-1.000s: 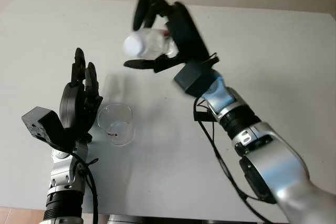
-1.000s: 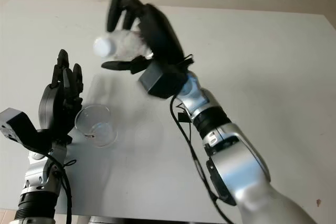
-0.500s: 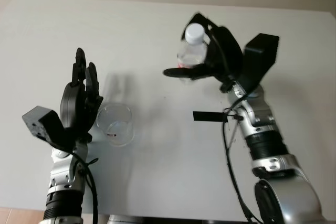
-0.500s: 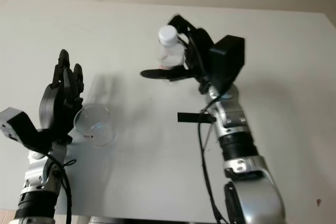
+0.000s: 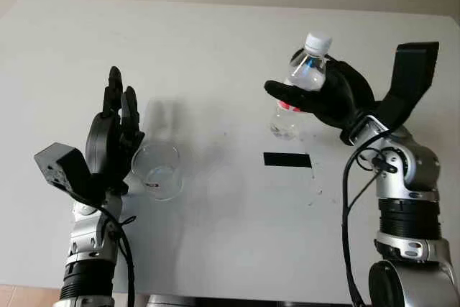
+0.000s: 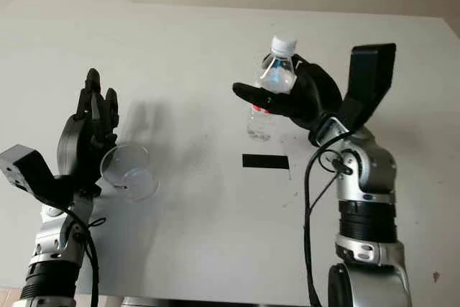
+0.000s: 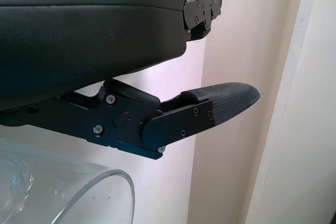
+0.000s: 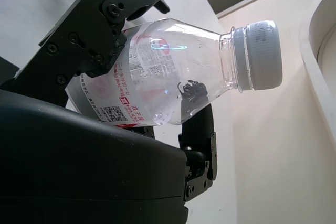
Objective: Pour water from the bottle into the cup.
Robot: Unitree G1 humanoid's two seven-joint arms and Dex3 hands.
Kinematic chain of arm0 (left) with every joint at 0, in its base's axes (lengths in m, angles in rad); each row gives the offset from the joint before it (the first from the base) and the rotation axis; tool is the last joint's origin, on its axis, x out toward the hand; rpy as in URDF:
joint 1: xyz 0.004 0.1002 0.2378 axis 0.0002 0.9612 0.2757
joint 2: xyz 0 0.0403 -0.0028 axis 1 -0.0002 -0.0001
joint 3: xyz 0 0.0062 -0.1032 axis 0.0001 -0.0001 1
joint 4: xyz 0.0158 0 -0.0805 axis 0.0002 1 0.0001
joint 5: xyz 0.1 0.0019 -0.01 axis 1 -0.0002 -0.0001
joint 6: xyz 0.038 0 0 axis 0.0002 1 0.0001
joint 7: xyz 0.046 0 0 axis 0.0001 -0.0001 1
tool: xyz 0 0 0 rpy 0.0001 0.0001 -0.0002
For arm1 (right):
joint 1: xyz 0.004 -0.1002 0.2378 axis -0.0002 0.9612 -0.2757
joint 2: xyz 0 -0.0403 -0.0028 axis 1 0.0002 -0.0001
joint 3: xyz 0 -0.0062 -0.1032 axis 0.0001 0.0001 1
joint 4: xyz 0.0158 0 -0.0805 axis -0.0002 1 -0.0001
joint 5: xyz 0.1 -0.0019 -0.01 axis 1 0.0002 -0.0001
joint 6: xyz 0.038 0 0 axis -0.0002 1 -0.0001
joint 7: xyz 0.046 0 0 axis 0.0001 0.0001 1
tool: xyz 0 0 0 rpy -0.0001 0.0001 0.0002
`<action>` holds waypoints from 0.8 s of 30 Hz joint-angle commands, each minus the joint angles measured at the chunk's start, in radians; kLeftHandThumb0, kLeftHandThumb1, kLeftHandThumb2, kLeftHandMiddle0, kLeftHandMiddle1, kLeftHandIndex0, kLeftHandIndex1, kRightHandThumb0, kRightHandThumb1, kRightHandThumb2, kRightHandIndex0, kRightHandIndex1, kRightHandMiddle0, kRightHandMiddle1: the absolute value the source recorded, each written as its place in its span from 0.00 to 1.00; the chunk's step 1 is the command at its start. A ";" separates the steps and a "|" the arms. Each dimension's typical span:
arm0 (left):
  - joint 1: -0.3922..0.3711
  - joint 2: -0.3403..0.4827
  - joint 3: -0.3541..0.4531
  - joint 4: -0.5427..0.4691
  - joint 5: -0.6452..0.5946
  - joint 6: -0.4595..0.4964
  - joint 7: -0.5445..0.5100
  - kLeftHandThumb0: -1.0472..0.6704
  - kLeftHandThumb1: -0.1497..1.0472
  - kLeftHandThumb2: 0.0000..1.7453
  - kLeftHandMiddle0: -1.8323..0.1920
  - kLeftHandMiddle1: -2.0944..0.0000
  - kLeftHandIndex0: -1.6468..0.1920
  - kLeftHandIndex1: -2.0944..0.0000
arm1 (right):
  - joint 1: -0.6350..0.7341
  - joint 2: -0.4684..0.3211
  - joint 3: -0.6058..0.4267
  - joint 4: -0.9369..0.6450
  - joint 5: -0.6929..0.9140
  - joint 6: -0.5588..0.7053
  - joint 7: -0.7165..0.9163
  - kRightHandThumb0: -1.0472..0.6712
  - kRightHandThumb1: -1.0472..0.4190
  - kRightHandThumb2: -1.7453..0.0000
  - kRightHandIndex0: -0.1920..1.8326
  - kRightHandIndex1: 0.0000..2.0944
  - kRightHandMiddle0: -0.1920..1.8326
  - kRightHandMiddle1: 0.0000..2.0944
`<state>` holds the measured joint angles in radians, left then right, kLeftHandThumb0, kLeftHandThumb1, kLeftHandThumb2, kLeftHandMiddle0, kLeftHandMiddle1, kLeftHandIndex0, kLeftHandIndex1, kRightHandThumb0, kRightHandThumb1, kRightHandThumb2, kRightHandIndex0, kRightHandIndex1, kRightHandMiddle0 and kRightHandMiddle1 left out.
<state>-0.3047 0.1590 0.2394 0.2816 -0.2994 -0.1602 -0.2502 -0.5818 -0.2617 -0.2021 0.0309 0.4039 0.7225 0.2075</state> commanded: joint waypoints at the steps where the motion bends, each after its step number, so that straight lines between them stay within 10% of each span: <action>1: -0.001 0.009 0.002 -0.024 -0.003 0.005 -0.006 0.19 1.00 0.40 1.00 1.00 1.00 1.00 | 0.013 -0.016 -0.001 -0.034 -0.003 0.009 0.002 0.48 0.00 0.79 0.69 1.00 0.14 1.00; 24: 0.034 0.036 0.019 -0.085 -0.006 0.055 -0.009 0.18 1.00 0.38 1.00 1.00 1.00 1.00 | 0.126 0.006 0.116 -0.112 -0.129 -0.023 0.003 0.47 0.00 0.84 0.77 1.00 0.46 1.00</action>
<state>-0.2780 0.1822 0.2550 0.2156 -0.3078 -0.1074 -0.2547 -0.4691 -0.2600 -0.0856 -0.0486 0.2766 0.7077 0.2105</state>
